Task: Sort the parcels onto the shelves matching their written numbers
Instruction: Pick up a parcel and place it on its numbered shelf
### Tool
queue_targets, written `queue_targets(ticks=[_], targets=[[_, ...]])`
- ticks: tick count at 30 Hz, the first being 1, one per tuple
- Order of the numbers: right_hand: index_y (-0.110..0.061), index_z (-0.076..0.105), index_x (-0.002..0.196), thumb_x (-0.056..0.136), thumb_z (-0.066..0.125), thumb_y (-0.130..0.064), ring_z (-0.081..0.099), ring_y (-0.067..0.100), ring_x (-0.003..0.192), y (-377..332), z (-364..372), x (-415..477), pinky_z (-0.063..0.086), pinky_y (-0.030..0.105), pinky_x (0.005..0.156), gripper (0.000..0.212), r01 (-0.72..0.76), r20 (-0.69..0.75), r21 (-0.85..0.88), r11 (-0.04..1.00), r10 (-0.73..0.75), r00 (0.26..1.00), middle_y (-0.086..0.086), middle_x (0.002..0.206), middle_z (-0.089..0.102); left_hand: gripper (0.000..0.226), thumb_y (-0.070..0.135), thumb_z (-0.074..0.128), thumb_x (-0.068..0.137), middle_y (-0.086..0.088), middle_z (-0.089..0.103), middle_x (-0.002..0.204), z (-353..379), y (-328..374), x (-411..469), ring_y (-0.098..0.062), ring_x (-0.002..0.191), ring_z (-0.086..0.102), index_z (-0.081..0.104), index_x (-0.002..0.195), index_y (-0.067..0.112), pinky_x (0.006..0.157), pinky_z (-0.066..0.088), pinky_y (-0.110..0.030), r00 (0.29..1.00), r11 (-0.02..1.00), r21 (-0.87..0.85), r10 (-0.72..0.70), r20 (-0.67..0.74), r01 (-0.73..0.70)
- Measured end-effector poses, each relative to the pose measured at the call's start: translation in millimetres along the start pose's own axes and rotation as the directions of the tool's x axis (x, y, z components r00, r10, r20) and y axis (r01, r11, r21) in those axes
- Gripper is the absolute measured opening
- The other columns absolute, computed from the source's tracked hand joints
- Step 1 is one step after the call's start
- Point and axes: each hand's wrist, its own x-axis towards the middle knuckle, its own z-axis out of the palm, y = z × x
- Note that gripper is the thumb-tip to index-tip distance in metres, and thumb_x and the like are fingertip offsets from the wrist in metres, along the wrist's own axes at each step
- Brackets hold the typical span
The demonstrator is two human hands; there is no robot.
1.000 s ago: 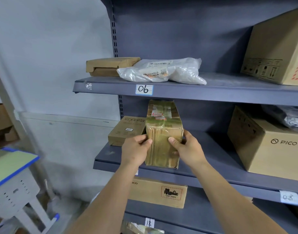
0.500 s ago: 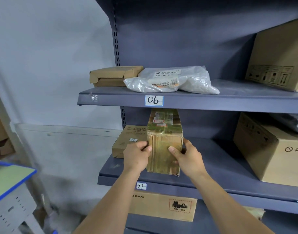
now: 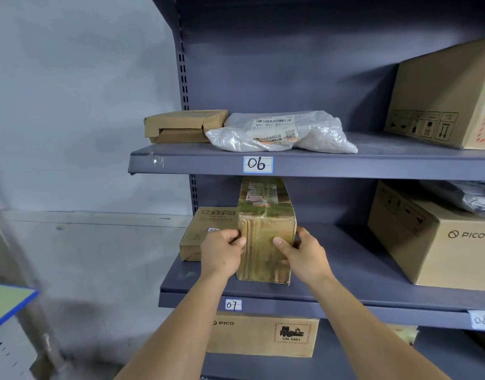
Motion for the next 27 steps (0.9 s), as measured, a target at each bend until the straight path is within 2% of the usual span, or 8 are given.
queue_targets(ticks=[4, 9, 11, 13, 17, 22, 25, 27], targets=[[-0.027, 0.059, 0.121, 0.093, 0.069, -0.036, 0.068, 0.008, 0.089, -3, 2, -2, 0.060, 0.038, 0.085, 0.031, -0.011, -0.008, 0.012, 1.000, 0.011, 1.000, -0.018, 0.100, 0.067, 0.033, 0.003, 0.067, 0.092, -0.009, 0.071, 0.115, -1, 3, 1, -0.010, 0.084, 0.071, 0.065, 0.125, 0.001, 0.091, 0.058, -0.036, 1.000, 1.000, -0.009, -0.005, -0.004, 0.005], [-0.031, 0.056, 0.118, 0.093, 0.068, -0.040, 0.066, 0.014, 0.098, -3, 4, -3, 0.059, 0.041, 0.088, 0.029, -0.012, -0.019, -0.025, 1.000, 0.012, 1.000, -0.023, 0.098, 0.062, 0.033, 0.002, 0.065, 0.093, -0.004, 0.069, 0.106, -2, 5, -1, -0.005, 0.078, 0.068, 0.064, 0.126, 0.000, 0.088, 0.058, -0.029, 1.000, 1.000, -0.010, -0.010, -0.004, 0.010], [-0.029, 0.056, 0.125, 0.093, 0.068, -0.041, 0.066, 0.015, 0.100, -3, 4, -3, 0.059, 0.041, 0.088, 0.036, -0.021, -0.017, -0.024, 0.999, 0.021, 1.000, -0.021, 0.100, 0.062, 0.032, 0.002, 0.064, 0.094, -0.005, 0.070, 0.109, -2, 4, -2, -0.004, 0.078, 0.068, 0.064, 0.126, 0.001, 0.088, 0.058, -0.029, 1.000, 1.000, -0.008, -0.005, 0.001, 0.005], [-0.027, 0.055, 0.130, 0.093, 0.067, -0.043, 0.066, 0.014, 0.099, -4, 5, -4, 0.059, 0.041, 0.089, 0.043, -0.033, -0.016, -0.014, 0.999, 0.032, 0.999, -0.018, 0.104, 0.063, 0.032, 0.004, 0.064, 0.094, -0.003, 0.071, 0.112, -3, 4, -5, -0.008, 0.085, 0.069, 0.065, 0.126, 0.005, 0.093, 0.056, -0.033, 1.000, 1.000, 0.023, 0.008, 0.008, -0.008], [-0.025, 0.050, 0.139, 0.094, 0.065, -0.044, 0.064, 0.016, 0.108, 1, 8, -10, 0.057, 0.042, 0.094, 0.052, -0.058, -0.017, -0.003, 0.998, 0.058, 0.998, -0.011, 0.116, 0.065, 0.038, 0.004, 0.060, 0.095, -0.002, 0.068, 0.126, -3, 1, -13, -0.017, 0.116, 0.064, 0.063, 0.132, 0.011, 0.105, 0.048, -0.034, 0.999, 0.991, 0.126, 0.032, 0.028, -0.035], [-0.025, 0.041, 0.147, 0.095, 0.067, -0.029, 0.059, 0.015, 0.116, 4, 8, -24, 0.052, 0.038, 0.101, 0.058, -0.106, 0.013, 0.040, 0.994, 0.106, 0.994, -0.008, 0.129, 0.061, 0.048, -0.002, 0.056, 0.094, 0.000, 0.063, 0.133, -4, -3, -25, -0.015, 0.118, 0.061, 0.056, 0.140, 0.016, 0.103, 0.047, -0.030, 0.995, 0.990, 0.140, 0.011, 0.103, -0.025], [-0.028, 0.043, 0.144, 0.094, 0.067, -0.027, 0.056, 0.014, 0.120, 8, 8, -33, 0.050, 0.037, 0.102, 0.056, -0.116, 0.034, -0.028, 0.993, 0.117, 0.992, -0.010, 0.135, 0.058, 0.043, -0.003, 0.053, 0.094, 0.014, 0.066, 0.108, -11, -8, -33, -0.002, 0.090, 0.060, 0.063, 0.130, 0.018, 0.084, 0.045, -0.020, 0.989, 0.984, 0.178, -0.003, 0.148, -0.023], [-0.028, 0.045, 0.142, 0.094, 0.065, -0.028, 0.057, 0.018, 0.123, 10, 10, -42, 0.048, 0.034, 0.100, 0.052, -0.129, 0.047, -0.091, 0.987, 0.134, 0.990, -0.010, 0.134, 0.059, 0.040, -0.002, 0.053, 0.094, 0.013, 0.067, 0.105, -17, -15, -38, -0.009, 0.100, 0.063, 0.066, 0.124, 0.022, 0.088, 0.045, -0.022, 0.985, 0.975, 0.220, -0.007, 0.171, -0.032]])
